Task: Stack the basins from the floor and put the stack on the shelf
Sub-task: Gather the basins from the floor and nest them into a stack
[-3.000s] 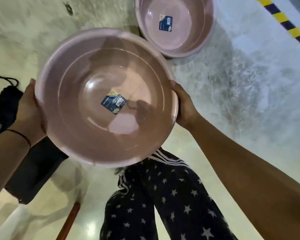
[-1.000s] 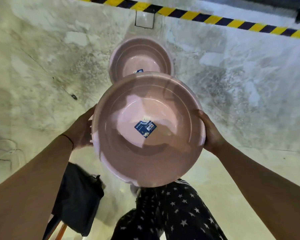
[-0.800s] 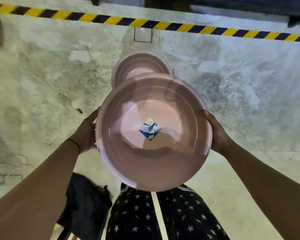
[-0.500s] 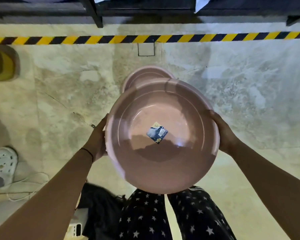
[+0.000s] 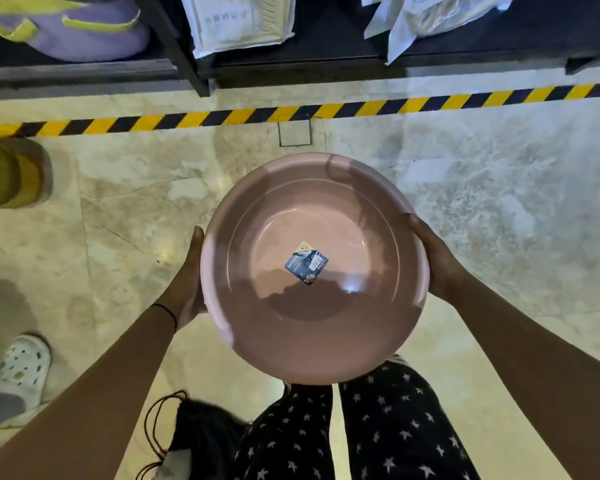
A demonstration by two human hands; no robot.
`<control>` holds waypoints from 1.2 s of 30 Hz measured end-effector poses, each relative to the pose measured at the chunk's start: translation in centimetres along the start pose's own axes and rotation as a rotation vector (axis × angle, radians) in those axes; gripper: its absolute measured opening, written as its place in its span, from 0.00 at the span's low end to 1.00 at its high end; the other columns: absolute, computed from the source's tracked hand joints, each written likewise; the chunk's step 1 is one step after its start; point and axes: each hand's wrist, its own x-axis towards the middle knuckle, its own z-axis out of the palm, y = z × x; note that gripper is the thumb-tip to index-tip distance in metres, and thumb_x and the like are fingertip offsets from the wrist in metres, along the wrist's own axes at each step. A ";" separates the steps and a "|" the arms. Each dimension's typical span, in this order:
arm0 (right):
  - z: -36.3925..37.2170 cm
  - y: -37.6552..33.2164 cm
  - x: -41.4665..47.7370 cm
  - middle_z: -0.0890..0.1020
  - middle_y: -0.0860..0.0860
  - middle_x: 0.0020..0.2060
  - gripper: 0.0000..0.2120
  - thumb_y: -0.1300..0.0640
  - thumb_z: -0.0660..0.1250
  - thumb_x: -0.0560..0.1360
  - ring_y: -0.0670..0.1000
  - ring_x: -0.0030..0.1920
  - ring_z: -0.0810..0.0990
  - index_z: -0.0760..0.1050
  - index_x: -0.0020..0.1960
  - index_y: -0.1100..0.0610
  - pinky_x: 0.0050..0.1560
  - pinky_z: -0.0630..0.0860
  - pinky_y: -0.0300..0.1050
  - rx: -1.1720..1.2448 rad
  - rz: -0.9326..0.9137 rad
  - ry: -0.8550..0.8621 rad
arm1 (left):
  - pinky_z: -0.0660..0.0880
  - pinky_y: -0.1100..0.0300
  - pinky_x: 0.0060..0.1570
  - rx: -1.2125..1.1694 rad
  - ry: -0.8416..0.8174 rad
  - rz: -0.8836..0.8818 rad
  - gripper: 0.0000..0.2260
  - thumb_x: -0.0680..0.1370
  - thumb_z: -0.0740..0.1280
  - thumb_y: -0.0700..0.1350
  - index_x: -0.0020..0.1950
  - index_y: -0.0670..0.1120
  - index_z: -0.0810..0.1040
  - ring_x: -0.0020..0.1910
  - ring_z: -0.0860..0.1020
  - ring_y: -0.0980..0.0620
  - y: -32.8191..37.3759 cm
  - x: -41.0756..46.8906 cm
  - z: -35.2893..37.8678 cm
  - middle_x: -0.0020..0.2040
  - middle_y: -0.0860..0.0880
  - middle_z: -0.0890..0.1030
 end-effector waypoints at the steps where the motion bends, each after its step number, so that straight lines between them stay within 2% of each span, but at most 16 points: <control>1: -0.2 -0.3 0.7 0.82 0.58 0.60 0.26 0.37 0.62 0.77 0.59 0.60 0.81 0.75 0.68 0.52 0.54 0.79 0.50 -0.001 -0.001 -0.001 | 0.73 0.42 0.65 0.013 0.019 -0.013 0.33 0.65 0.52 0.82 0.57 0.67 0.83 0.64 0.80 0.48 0.4 0.4 0.1 0.61 0.54 0.85; 5: -1.3 -1.1 3.3 0.81 0.58 0.62 0.25 0.38 0.61 0.78 0.60 0.62 0.79 0.75 0.68 0.51 0.61 0.75 0.56 -0.021 -0.011 0.004 | 0.73 0.40 0.65 0.050 -0.010 -0.036 0.37 0.63 0.51 0.83 0.60 0.67 0.82 0.63 0.80 0.48 1.6 1.8 0.8 0.60 0.54 0.85; 10: -2.6 -1.5 7.1 0.81 0.58 0.62 0.27 0.37 0.63 0.76 0.60 0.63 0.79 0.74 0.69 0.52 0.65 0.72 0.59 -0.041 -0.008 0.042 | 0.72 0.39 0.67 0.070 -0.003 -0.001 0.33 0.70 0.49 0.79 0.66 0.68 0.77 0.66 0.78 0.49 3.2 4.8 2.1 0.64 0.56 0.83; 15: -3.4 -1.1 11.1 0.83 0.55 0.60 0.27 0.34 0.64 0.74 0.58 0.62 0.80 0.78 0.65 0.48 0.59 0.78 0.52 -0.073 -0.001 0.012 | 0.79 0.50 0.50 0.050 0.000 0.069 0.25 0.75 0.49 0.75 0.59 0.70 0.80 0.58 0.83 0.55 4.3 8.7 2.7 0.60 0.58 0.85; 19: -3.9 -0.3 14.7 0.80 0.59 0.63 0.29 0.34 0.59 0.77 0.61 0.64 0.78 0.74 0.70 0.51 0.66 0.71 0.62 -0.112 -0.013 -0.019 | 0.75 0.48 0.60 -0.055 0.065 0.160 0.26 0.81 0.50 0.67 0.66 0.59 0.80 0.61 0.82 0.50 3.8 12.7 2.7 0.63 0.51 0.84; 21: -4.1 0.3 16.3 0.78 0.58 0.66 0.28 0.35 0.55 0.79 0.60 0.66 0.77 0.71 0.72 0.51 0.66 0.70 0.61 -0.134 -0.031 -0.056 | 0.74 0.48 0.62 -0.107 0.069 0.171 0.27 0.82 0.49 0.66 0.68 0.56 0.79 0.62 0.81 0.49 3.1 14.5 2.4 0.64 0.49 0.83; 23: -4.2 1.2 17.8 0.76 0.55 0.69 0.29 0.34 0.50 0.80 0.57 0.68 0.75 0.69 0.73 0.47 0.67 0.69 0.57 -0.175 -0.012 -0.087 | 0.74 0.49 0.63 -0.060 0.060 0.142 0.26 0.82 0.48 0.67 0.66 0.60 0.79 0.62 0.81 0.51 2.0 16.1 2.1 0.63 0.53 0.83; 25: -4.2 2.3 19.0 0.71 0.43 0.71 0.28 0.32 0.47 0.79 0.46 0.71 0.69 0.67 0.73 0.42 0.67 0.63 0.48 -0.285 0.047 -0.085 | 0.64 0.49 0.73 0.142 0.099 0.090 0.27 0.81 0.44 0.69 0.72 0.64 0.72 0.71 0.73 0.54 1.1 17.6 2.1 0.72 0.57 0.76; 26: -4.0 2.8 19.5 0.70 0.38 0.69 0.26 0.33 0.47 0.80 0.39 0.68 0.68 0.67 0.72 0.41 0.65 0.61 0.40 -0.338 0.074 -0.062 | 0.56 0.49 0.77 0.244 0.139 0.051 0.28 0.81 0.42 0.68 0.77 0.61 0.64 0.77 0.65 0.52 0.8 18.6 2.3 0.77 0.55 0.69; 27: -3.8 3.2 19.9 0.72 0.37 0.64 0.23 0.36 0.48 0.81 0.33 0.62 0.72 0.70 0.70 0.43 0.60 0.63 0.30 -0.366 0.077 -0.032 | 0.55 0.50 0.77 0.305 0.176 0.005 0.29 0.83 0.44 0.64 0.81 0.55 0.60 0.79 0.60 0.49 0.5 19.6 2.6 0.80 0.51 0.64; 28: -3.6 3.6 20.4 0.76 0.37 0.60 0.20 0.40 0.50 0.82 0.28 0.54 0.76 0.74 0.66 0.45 0.52 0.66 0.23 -0.358 0.078 -0.001 | 0.60 0.53 0.74 0.301 0.196 -0.018 0.27 0.85 0.47 0.59 0.81 0.46 0.60 0.79 0.61 0.45 0.0 20.3 2.6 0.80 0.45 0.64; 29: -3.4 3.9 20.8 0.80 0.39 0.56 0.18 0.41 0.53 0.82 0.28 0.49 0.78 0.77 0.62 0.47 0.47 0.70 0.23 -0.336 0.089 0.029 | 0.66 0.56 0.66 0.281 0.224 -0.023 0.25 0.86 0.50 0.53 0.79 0.40 0.63 0.76 0.65 0.42 -0.5 20.9 2.7 0.77 0.40 0.67; 30: -3.2 4.2 21.1 0.83 0.41 0.55 0.19 0.41 0.56 0.80 0.33 0.50 0.80 0.79 0.60 0.49 0.50 0.73 0.28 -0.323 0.104 0.056 | 0.71 0.61 0.58 0.271 0.274 -0.027 0.23 0.86 0.53 0.49 0.76 0.36 0.65 0.73 0.70 0.41 -0.6 21.4 3.0 0.72 0.38 0.73; 32: -3.3 4.6 21.5 0.83 0.49 0.60 0.20 0.42 0.59 0.79 0.46 0.60 0.79 0.79 0.63 0.51 0.65 0.73 0.46 -0.299 0.127 0.103 | 0.73 0.70 0.39 0.255 0.382 -0.064 0.24 0.85 0.56 0.52 0.73 0.34 0.69 0.63 0.77 0.43 -0.2 22.5 4.2 0.52 0.44 0.79; 34: -3.7 4.8 21.7 0.82 0.48 0.61 0.18 0.45 0.57 0.80 0.49 0.62 0.78 0.79 0.64 0.48 0.66 0.71 0.54 -0.287 0.134 0.104 | 0.71 0.63 0.33 0.329 0.456 -0.075 0.30 0.83 0.57 0.61 0.67 0.35 0.74 0.49 0.80 0.41 0.1 23.0 4.4 0.41 0.46 0.75; 36: -4.2 4.7 21.9 0.82 0.47 0.61 0.19 0.46 0.55 0.81 0.51 0.64 0.76 0.79 0.63 0.47 0.64 0.70 0.57 -0.261 0.124 0.050 | 0.65 0.58 0.31 0.378 0.515 -0.063 0.33 0.80 0.57 0.65 0.63 0.35 0.76 0.33 0.74 0.47 0.1 23.1 3.7 0.37 0.47 0.74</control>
